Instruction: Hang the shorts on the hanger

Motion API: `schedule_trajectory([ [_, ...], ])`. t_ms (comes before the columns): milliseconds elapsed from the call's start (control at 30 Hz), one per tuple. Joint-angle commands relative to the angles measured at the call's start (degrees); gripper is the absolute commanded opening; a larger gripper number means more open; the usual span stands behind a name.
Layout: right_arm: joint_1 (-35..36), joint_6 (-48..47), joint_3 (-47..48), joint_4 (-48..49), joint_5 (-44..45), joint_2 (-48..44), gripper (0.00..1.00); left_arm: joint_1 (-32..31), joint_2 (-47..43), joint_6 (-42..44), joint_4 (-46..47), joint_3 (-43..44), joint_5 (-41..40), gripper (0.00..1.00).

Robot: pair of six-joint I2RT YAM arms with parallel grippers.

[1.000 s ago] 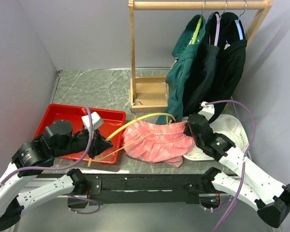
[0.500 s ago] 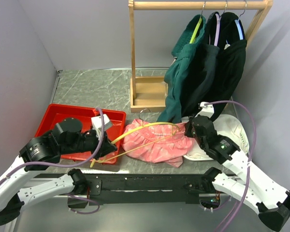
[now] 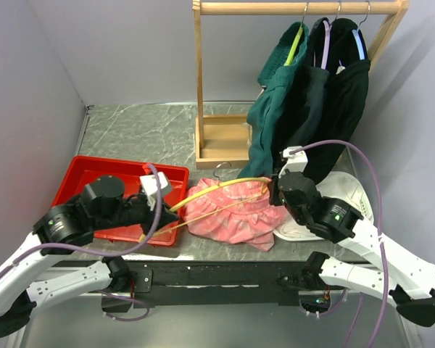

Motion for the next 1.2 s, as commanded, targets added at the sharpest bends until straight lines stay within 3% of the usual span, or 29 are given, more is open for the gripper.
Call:
schedule_trajectory([
  [0, 1.8, 1.4, 2.9, 1.0, 1.1, -0.8, 0.00, -0.3, 2.1, 4.8, 13.4, -3.6, 2.4, 0.01],
  [300, 1.8, 3.6, 0.4, 3.8, 0.5, -4.8, 0.00, -0.2, 0.7, 11.5, 30.0, -12.6, 8.1, 0.01],
  [433, 1.8, 7.8, 1.0, -1.4, 7.5, -5.4, 0.00, -0.4, 2.7, 13.9, 28.2, -12.6, 10.4, 0.01],
  [567, 1.8, 12.7, 2.4, -7.3, 13.6, -4.0, 0.00, -0.7, 4.4, 14.3, 20.6, -10.3, 7.9, 0.01],
  [767, 1.8, 17.8, 4.0, -12.4, 19.9, -1.7, 0.00, -1.2, 2.5, 14.7, 16.9, -9.2, 6.0, 0.01],
  [967, 1.6, 14.4, 4.5, -7.7, 19.6, 0.0, 0.00, -1.3, 2.4, 14.7, 17.5, -9.2, 8.9, 0.01],
  [1167, 1.7, 4.1, 2.5, 5.4, 7.2, -1.2, 0.00, -1.9, 3.8, 15.2, 24.0, -11.3, 8.9, 0.02],
])
